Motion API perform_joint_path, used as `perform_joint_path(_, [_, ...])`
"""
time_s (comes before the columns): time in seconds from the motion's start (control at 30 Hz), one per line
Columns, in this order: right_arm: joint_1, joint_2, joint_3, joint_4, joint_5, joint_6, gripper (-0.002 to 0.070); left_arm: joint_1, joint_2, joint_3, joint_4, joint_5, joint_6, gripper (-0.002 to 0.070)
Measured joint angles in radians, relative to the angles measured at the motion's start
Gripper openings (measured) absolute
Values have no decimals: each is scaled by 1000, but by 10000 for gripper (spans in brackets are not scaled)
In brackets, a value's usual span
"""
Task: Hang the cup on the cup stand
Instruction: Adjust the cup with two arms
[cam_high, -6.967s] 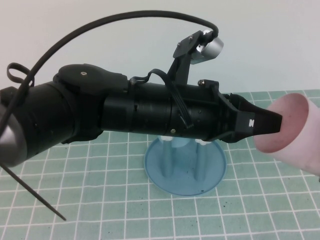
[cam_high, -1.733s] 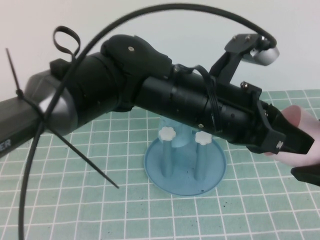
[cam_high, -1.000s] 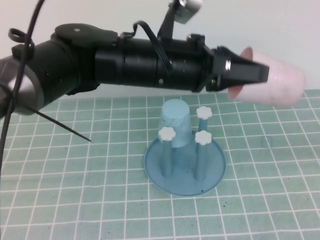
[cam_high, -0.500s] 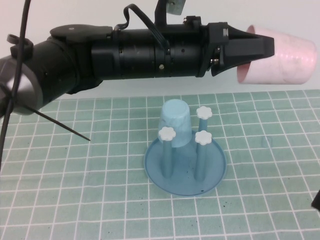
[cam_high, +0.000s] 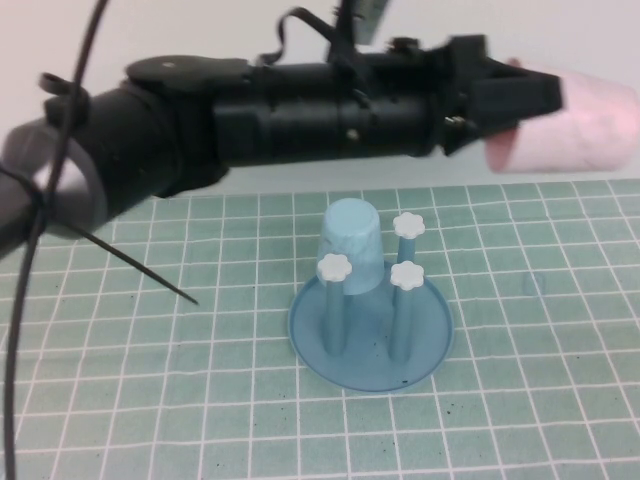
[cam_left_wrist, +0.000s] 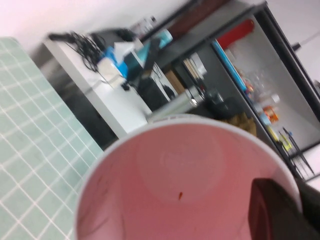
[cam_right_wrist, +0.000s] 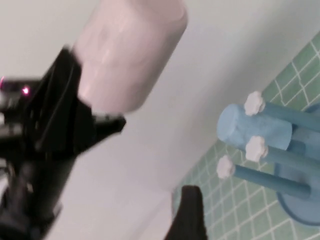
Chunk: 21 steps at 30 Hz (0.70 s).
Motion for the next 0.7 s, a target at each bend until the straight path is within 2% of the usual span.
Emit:
perform_joint_path(0.2, [0,0,-65,4,-64,137,586,-56,0,0,0,-43,0,9])
perform_joint_path(0.47, [0,0,-151,15,-221,299,586,-62,0,0,-2,-56,-8,9])
perform_joint_path(0.7, [0,0,-152,24,-347,321,586,-90,0,0,-2,-56,-8,9])
